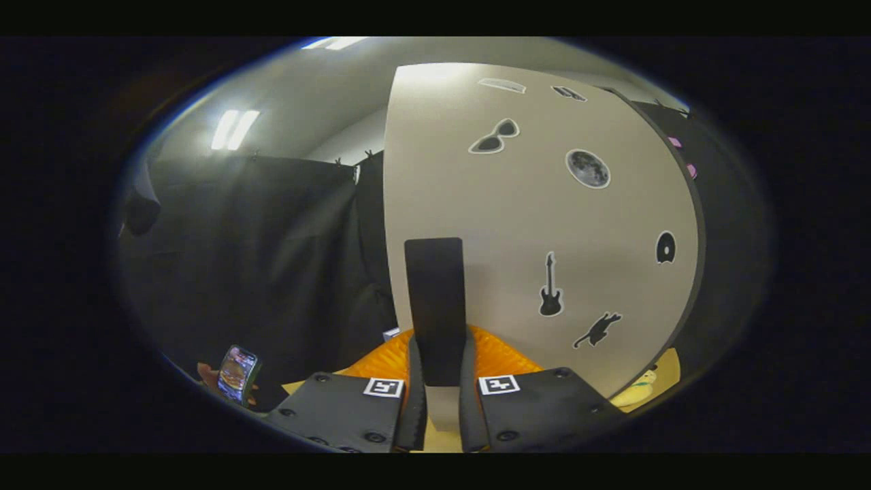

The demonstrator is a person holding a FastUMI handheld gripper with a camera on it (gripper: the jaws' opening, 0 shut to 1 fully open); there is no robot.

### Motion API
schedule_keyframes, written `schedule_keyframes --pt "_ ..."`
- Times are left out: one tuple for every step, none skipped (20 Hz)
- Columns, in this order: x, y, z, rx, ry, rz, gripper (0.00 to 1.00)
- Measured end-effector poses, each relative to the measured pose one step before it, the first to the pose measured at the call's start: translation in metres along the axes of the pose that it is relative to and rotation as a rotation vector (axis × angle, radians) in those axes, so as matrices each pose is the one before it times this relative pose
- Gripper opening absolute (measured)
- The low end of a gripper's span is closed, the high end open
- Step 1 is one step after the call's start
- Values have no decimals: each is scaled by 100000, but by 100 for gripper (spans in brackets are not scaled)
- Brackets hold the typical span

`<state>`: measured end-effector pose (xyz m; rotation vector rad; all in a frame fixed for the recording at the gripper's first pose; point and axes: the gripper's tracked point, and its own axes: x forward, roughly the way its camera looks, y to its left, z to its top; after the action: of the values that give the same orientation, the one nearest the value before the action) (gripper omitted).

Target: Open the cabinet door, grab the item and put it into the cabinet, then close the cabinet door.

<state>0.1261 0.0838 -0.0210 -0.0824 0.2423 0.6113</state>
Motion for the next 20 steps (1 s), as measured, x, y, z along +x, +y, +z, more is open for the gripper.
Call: schedule_keyframes --pt "-440 158 63 739 -364 2312 27" --pt "-461 111 90 1303 -705 2329 27" --pt "-499 147 256 978 -672 1887 27" --pt "-648 30 211 79 -261 1421 27" --pt "-465 -35 200 -437 -139 1048 27" --pt "-489 -92 -19 -508 296 895 27" --pt "-590 -92 124 -258 -85 771 27" --pt "-420 -216 59 27 -270 430 27" --pt "-800 193 359 -20 -611 301 27" --pt "-910 42 251 274 -935 188 27" --pt "-913 53 367 957 -1216 -351 28" --pt "-652 -60 345 503 -901 -860 28" --pt "-599 -118 84 51 -561 -1043 28" --pt "-435 -161 23 -798 -225 -1630 28" --pt "-227 -118 -92 -1057 -83 -1736 28" --pt "-308 -187 -20 -706 77 -1858 28" --pt "-70 -204 -112 -228 -88 -1992 28" --pt "-199 -251 -7 -152 -194 -2201 28" --pt "-173 -253 23 -243 -316 -2480 28" --pt "-212 -280 -44 -433 -409 -2667 28"
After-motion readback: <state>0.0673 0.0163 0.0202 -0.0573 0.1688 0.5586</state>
